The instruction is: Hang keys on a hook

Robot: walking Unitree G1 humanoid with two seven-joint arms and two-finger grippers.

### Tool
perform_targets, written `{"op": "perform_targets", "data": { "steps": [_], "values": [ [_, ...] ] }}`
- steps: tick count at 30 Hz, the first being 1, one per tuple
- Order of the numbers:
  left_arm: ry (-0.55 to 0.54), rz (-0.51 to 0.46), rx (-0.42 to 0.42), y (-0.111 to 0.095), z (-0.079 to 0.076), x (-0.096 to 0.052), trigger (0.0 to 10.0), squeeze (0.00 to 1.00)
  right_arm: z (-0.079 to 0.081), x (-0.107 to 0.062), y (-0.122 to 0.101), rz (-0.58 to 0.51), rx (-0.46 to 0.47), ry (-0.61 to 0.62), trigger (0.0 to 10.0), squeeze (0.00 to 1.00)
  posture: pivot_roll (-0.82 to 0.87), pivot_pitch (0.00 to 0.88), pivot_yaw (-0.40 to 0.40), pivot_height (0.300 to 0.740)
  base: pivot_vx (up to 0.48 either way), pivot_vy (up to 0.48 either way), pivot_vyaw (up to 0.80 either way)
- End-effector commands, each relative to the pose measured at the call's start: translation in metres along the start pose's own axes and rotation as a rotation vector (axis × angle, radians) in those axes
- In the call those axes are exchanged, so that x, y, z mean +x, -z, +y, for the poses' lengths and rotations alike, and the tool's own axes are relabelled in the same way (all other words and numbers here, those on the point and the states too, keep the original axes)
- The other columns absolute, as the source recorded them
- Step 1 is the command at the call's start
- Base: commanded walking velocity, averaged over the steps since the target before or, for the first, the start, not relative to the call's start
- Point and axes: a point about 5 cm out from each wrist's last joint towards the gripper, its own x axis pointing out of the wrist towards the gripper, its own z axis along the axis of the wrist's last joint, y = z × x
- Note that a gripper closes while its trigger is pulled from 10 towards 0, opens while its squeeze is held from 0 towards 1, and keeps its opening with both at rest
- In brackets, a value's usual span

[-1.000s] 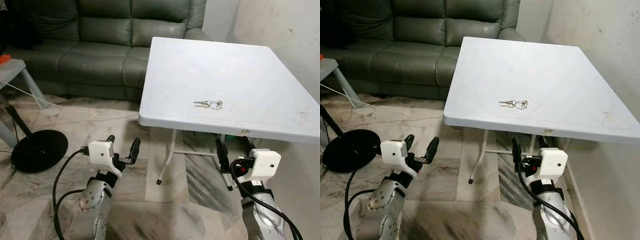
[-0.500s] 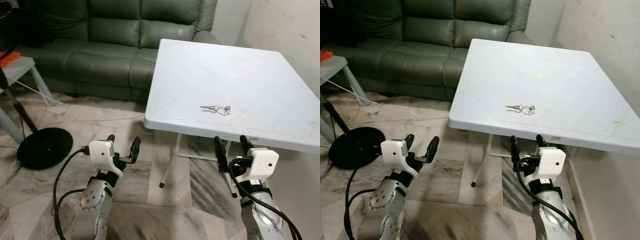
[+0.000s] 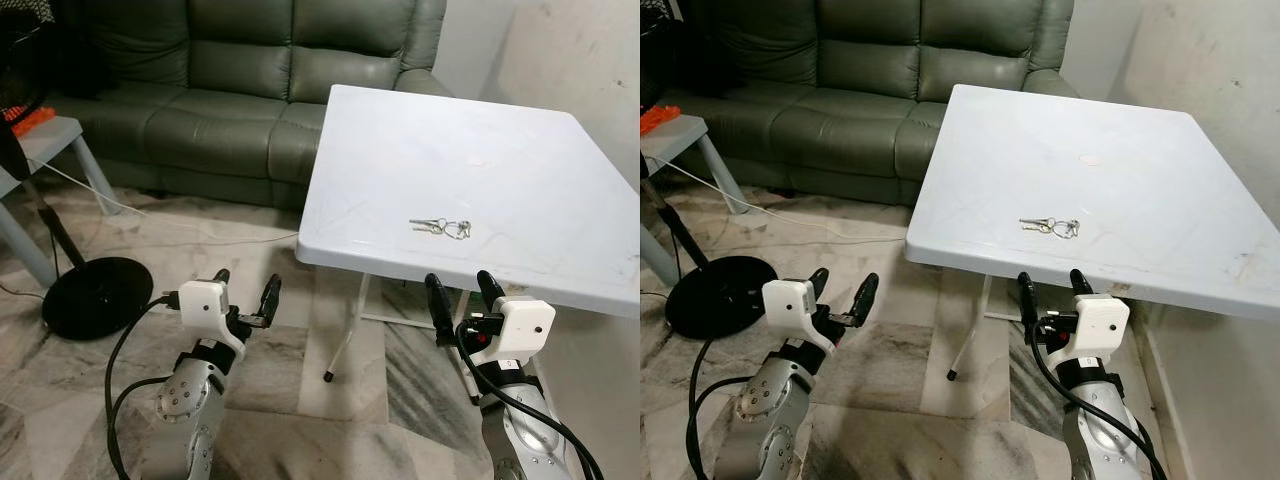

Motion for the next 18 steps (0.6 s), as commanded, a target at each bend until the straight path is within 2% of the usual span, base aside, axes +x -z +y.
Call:
{"op": "perform_targets", "data": {
  "steps": [1,18],
  "values": [
    [-0.001,0.003,0.007,-0.0015,-0.0008,0.0017,10.0,0.0,-0.003,-0.0013,0.0007,0.005,0.0,0.013,10.0,0.0,0.02,0.053,-0.06,0.74,0.371,0.0,0.0],
    [-0.001,0.01,0.009,-0.002,0.0,0.0007,10.0,0.0,-0.0014,-0.0029,0.0013,0.007,0.005,0.016,10.0,0.0,0.02,0.063,-0.057,0.74,0.373,0.0,0.0]
  ]
}}
